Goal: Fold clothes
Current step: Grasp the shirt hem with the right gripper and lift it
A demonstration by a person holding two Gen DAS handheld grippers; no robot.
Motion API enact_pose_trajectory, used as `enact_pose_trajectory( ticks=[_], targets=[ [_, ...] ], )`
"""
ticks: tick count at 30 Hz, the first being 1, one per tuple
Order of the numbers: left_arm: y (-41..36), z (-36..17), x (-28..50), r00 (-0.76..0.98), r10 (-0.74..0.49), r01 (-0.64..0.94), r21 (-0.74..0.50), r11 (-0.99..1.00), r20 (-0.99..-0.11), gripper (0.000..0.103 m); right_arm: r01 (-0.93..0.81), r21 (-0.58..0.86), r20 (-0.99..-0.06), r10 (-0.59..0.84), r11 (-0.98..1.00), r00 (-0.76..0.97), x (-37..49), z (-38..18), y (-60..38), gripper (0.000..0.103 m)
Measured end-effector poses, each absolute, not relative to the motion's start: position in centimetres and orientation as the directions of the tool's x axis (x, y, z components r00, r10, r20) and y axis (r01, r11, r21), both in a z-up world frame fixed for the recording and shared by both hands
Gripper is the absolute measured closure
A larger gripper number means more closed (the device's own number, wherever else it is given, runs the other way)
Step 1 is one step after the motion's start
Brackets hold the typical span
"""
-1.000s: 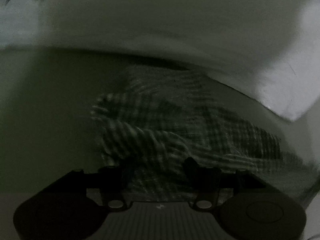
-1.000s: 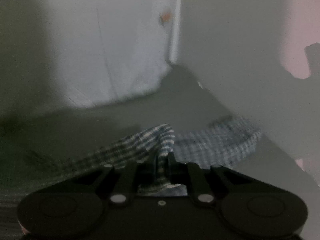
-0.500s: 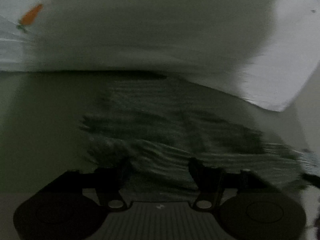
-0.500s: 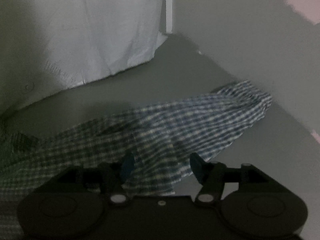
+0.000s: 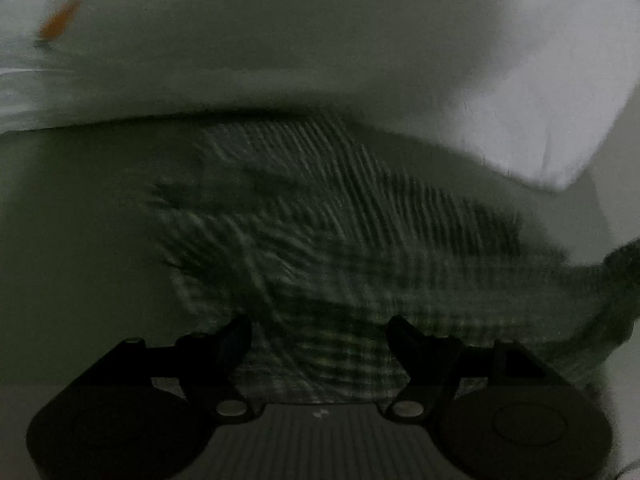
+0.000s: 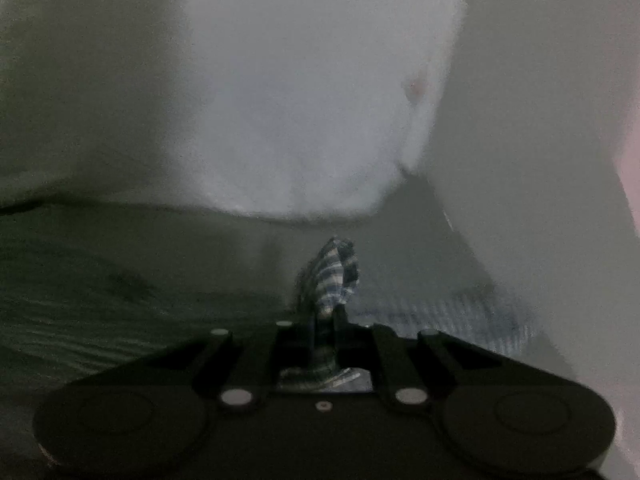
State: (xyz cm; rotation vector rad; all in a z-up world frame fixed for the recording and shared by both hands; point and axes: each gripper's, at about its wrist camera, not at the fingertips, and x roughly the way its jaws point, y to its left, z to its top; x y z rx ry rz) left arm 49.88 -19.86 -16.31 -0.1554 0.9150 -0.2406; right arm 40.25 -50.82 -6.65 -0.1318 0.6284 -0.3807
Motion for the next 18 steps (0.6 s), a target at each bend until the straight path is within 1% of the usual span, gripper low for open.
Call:
enact_pose_trajectory(
  ticks=[4, 6, 9, 11, 13, 15, 17, 18],
  targets=[
    [-16.1, -13.4, 46.8, 0.625, -0.271, 0.099, -0.27, 0.958, -0.732, 0.027, 0.07, -0.268, -0.476, -0.195, 0.961, 0.857, 37.6, -2.5, -43.4, 0.095],
    [-14.3, -12.3, 44.8, 0.642, -0.267, 0.091, -0.274, 0.957, -0.719, 0.027, -0.09, -0.251, -0.474, -0.041, 0.964, 0.879, 35.3, -0.8, -39.4, 0.094],
    [-11.8, -11.1, 41.7, 0.663, -0.26, 0.08, -0.279, 0.957, -0.702, 0.026, -0.331, -0.243, -0.493, 0.178, 0.912, 0.852, 30.5, 0.6, -33.6, 0.095],
    [-10.4, -10.9, 39.6, 0.666, -0.261, 0.06, -0.299, 0.952, -0.699, 0.025, -0.48, -0.223, -0.542, 0.302, 0.848, 0.785, 26.8, 0.2, -30.3, 0.095],
    [-9.1, -11.1, 37.5, 0.665, -0.266, 0.038, -0.325, 0.945, -0.698, 0.024, -0.576, -0.207, -0.605, 0.36, 0.791, 0.71, 23.7, -1.4, -27.9, 0.095],
    [-8.1, -11.6, 35.4, 0.657, -0.279, 0.017, -0.357, 0.934, -0.7, 0.023, -0.658, -0.173, -0.675, 0.398, 0.733, 0.621, 20.8, -3.5, -26.0, 0.095],
    [-7.8, -12.3, 33.7, 0.642, -0.275, 0.009, -0.351, 0.936, -0.715, 0.023, -0.716, -0.163, -0.739, 0.397, 0.679, 0.544, 18.2, -5.8, -24.6, 0.095],
    [-7.8, -12.5, 33.0, 0.638, -0.274, 0.01, -0.347, 0.938, -0.72, 0.023, -0.726, -0.164, -0.757, 0.387, 0.668, 0.526, 17.4, -6.5, -24.3, 0.095]
  ],
)
